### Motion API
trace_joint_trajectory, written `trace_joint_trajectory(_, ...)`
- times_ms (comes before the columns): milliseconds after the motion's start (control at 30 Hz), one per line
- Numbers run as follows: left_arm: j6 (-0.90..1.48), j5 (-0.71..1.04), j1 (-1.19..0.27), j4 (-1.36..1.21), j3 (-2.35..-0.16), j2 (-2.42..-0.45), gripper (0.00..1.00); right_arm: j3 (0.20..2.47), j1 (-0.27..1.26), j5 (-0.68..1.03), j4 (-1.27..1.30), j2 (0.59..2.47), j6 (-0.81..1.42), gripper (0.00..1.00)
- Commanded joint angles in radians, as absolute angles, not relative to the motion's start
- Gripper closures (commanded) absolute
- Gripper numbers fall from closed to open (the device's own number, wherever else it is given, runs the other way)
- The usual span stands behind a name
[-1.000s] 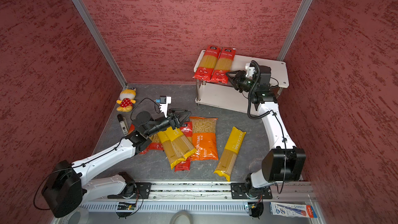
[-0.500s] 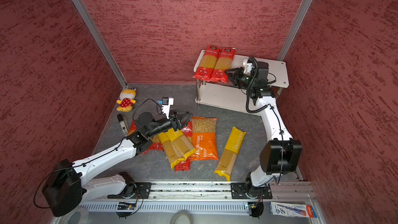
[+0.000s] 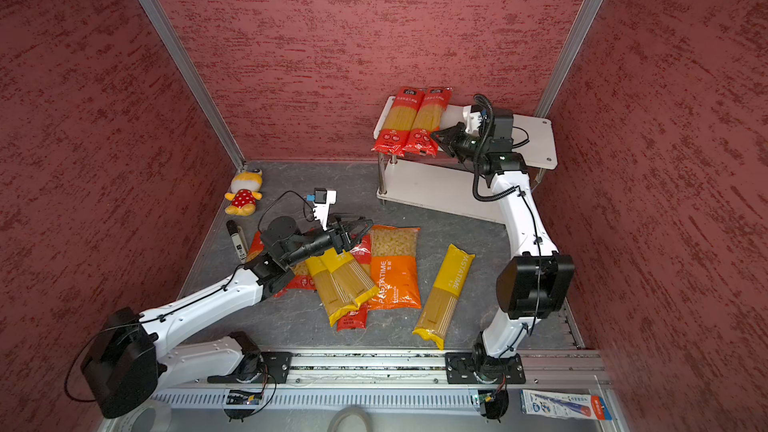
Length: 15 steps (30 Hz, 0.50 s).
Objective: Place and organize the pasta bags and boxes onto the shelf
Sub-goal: 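Stand the bag beside the first bag on the top shelf and open the right gripper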
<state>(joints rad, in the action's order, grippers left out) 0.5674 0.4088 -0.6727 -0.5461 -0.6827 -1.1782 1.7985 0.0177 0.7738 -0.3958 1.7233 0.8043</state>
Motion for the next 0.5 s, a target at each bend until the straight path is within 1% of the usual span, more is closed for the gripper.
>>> trace_joint_trajectory(0,0.552,0.399,-0.679,-0.554,-0.701,-1.170,0.33,1.843,0.061,0.804,-0.463,1.767,0.731,0.99)
trace_joint_trajectory(200,0.549,0.396,-0.681,-0.551,-0.696,-1.166,0.33,1.876,0.063,0.804,-0.498,1.773,0.704,1.00)
trace_joint_trajectory(433,0.545,0.399,-0.681,-0.555,-0.693,-1.168,0.33,1.828,0.060,0.813,-0.527,1.734,0.662,1.00)
trace_joint_trajectory(467,0.543,0.397,-0.680,-0.557,-0.692,-1.168,0.33,1.820,0.061,0.813,-0.523,1.730,0.663,0.93)
